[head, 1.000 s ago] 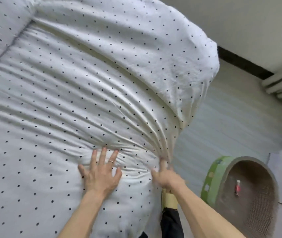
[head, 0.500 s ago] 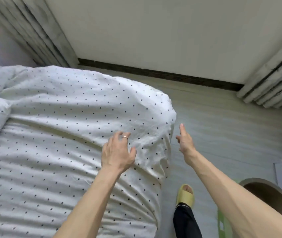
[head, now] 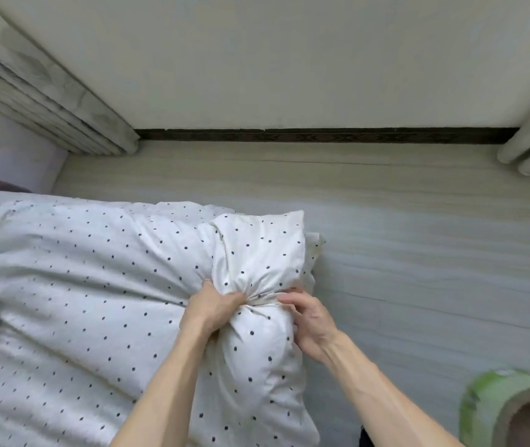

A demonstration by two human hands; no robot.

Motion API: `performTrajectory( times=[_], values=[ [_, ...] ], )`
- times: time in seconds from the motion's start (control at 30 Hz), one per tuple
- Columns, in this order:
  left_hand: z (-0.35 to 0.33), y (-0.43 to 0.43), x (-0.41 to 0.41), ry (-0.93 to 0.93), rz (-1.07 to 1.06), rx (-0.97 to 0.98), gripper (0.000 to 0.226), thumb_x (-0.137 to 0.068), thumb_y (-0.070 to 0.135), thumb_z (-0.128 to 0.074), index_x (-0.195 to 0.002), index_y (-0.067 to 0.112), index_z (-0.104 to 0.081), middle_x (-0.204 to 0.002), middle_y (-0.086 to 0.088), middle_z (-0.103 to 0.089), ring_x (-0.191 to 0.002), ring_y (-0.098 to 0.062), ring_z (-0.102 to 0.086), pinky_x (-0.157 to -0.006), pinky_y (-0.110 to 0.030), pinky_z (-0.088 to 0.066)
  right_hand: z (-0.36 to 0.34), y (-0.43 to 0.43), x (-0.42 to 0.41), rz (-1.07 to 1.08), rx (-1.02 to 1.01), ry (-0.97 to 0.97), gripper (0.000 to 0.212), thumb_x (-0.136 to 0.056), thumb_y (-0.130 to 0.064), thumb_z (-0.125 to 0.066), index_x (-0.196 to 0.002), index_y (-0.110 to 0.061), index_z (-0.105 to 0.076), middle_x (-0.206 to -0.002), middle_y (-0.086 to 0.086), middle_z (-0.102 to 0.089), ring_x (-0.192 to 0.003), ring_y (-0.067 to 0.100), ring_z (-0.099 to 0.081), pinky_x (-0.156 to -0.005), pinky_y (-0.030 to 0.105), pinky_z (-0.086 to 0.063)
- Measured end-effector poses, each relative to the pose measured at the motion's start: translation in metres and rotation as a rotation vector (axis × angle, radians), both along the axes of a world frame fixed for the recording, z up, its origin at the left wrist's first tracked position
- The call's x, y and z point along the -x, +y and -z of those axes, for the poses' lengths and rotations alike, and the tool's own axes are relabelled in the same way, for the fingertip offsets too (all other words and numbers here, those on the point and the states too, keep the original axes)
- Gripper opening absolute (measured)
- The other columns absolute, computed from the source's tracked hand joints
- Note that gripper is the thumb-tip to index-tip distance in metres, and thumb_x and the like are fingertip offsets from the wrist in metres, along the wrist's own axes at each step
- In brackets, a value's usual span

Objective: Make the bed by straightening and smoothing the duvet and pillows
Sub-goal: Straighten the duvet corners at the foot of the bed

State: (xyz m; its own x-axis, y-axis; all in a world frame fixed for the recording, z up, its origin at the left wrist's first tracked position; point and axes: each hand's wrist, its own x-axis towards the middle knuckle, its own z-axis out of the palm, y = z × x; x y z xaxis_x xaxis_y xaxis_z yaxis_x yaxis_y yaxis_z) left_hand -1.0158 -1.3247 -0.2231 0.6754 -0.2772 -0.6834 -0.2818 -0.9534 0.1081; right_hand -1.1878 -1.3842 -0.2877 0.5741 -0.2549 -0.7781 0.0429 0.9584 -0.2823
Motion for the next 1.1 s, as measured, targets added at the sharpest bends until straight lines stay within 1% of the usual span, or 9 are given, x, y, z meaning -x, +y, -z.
performTrajectory(
  times=[0.13, 0.2, 0.3, 0.47, 0.6, 0.7, 0.77, 0.97, 1.1],
  values=[
    [0.003, 0.025, 0.007, -0.154, 0.005, 0.144, 0.031, -0.088, 0.049, -0.051, -0.095, 0.019, -0.055, -0.109, -0.019, -0.068, -0.105, -0.039, -0.060, -0.086, -0.043, -0.048, -0.006, -0.012, -0.023, -0.299, 0.153, 0.088, 0.080, -0.063, -0.044, -0.094, -0.129, -0.020, -0.056, -0.119, 0.001, -0.074, -0.102, 0.017, -0.073, -0.064, 0.029, -0.057],
    [-0.003, 0.026, 0.007, -0.173, 0.021, 0.215, 0.024, -0.092, 0.044, -0.048, -0.083, 0.022, -0.051, -0.103, -0.021, -0.069, -0.102, -0.041, -0.060, -0.083, -0.044, -0.048, -0.020, -0.029, -0.034, -0.425, 0.326, 0.103, 0.073, -0.063, -0.045, -0.091, -0.126, -0.019, -0.065, -0.115, -0.002, -0.076, -0.102, 0.013, -0.073, -0.076, 0.029, -0.057],
    [-0.009, 0.011, 0.002, -0.176, 0.130, 0.256, 0.036, -0.095, 0.054, -0.044, -0.103, 0.022, -0.059, -0.106, -0.017, -0.071, -0.106, -0.039, -0.062, -0.078, -0.040, -0.046, -0.038, -0.047, -0.041, -0.501, 0.444, 0.109, 0.069, -0.064, -0.036, -0.092, -0.123, -0.017, -0.061, -0.114, -0.001, -0.074, -0.106, 0.014, -0.070, -0.096, 0.035, -0.056],
    [-0.043, -0.049, -0.002, -0.199, 0.225, 0.535, 0.030, -0.101, 0.045, -0.042, -0.077, 0.028, -0.048, -0.067, 0.005, -0.057, -0.076, -0.028, -0.060, -0.063, -0.037, -0.040, -0.076, -0.086, -0.030, -0.392, 0.814, 0.560, 0.009, -0.067, -0.013, -0.056, -0.075, -0.013, -0.059, -0.073, 0.000, -0.063, -0.077, 0.022, -0.064, -0.066, 0.030, -0.049],
    [-0.065, -0.102, 0.008, -0.333, 0.400, 0.907, 0.029, -0.100, 0.030, -0.041, -0.106, 0.025, -0.069, -0.095, 0.008, -0.068, -0.090, -0.014, -0.057, -0.080, -0.031, -0.043, -0.100, -0.106, 0.002, -0.064, 1.048, 0.684, 0.011, -0.060, -0.012, -0.051, -0.058, -0.021, -0.044, -0.053, -0.011, -0.047, -0.049, 0.007, -0.042, -0.051, 0.028, -0.034],
    [-0.015, -0.112, -0.013, -0.104, 0.656, 0.533, 0.046, -0.101, 0.030, -0.042, -0.146, 0.020, -0.049, -0.147, -0.003, -0.052, -0.136, -0.020, -0.045, -0.113, -0.034, -0.033, -0.037, -0.122, 0.011, -0.066, 0.727, 0.937, 0.015, -0.085, -0.006, -0.061, -0.095, -0.017, -0.063, -0.093, 0.009, -0.073, -0.092, 0.031, -0.066, -0.074, 0.035, -0.042],
    [0.018, -0.103, -0.027, -0.096, 0.700, 0.330, 0.052, -0.100, 0.032, -0.041, -0.150, 0.018, -0.042, -0.158, -0.006, -0.038, -0.146, -0.022, -0.031, -0.119, -0.034, -0.023, 0.008, -0.126, 0.016, -0.206, 0.585, 0.978, 0.022, -0.097, -0.023, -0.063, -0.116, -0.013, -0.061, -0.116, 0.009, -0.073, -0.113, 0.034, -0.064, -0.087, 0.036, -0.044],
    [0.039, -0.130, -0.057, -0.243, 0.772, 0.074, 0.058, -0.094, 0.050, -0.044, -0.147, 0.029, -0.041, -0.155, 0.002, -0.038, -0.148, -0.017, -0.024, -0.120, -0.047, -0.007, 0.038, -0.134, -0.011, -0.292, 0.672, 0.621, 0.051, -0.087, -0.035, -0.071, -0.134, -0.025, -0.054, -0.122, -0.010, -0.056, -0.108, 0.012, -0.052, -0.086, 0.026, -0.037],
    [0.035, -0.154, -0.060, -0.078, 0.673, -0.039, 0.053, -0.081, 0.074, -0.045, -0.114, 0.035, -0.058, -0.117, 0.010, -0.059, -0.119, -0.018, -0.051, -0.104, -0.044, -0.027, 0.035, -0.157, -0.015, -0.369, 0.433, 0.470, 0.049, -0.083, -0.053, -0.073, -0.120, -0.021, -0.066, -0.120, -0.004, -0.070, -0.099, 0.011, -0.064, -0.076, 0.024, -0.047]
  ],
)
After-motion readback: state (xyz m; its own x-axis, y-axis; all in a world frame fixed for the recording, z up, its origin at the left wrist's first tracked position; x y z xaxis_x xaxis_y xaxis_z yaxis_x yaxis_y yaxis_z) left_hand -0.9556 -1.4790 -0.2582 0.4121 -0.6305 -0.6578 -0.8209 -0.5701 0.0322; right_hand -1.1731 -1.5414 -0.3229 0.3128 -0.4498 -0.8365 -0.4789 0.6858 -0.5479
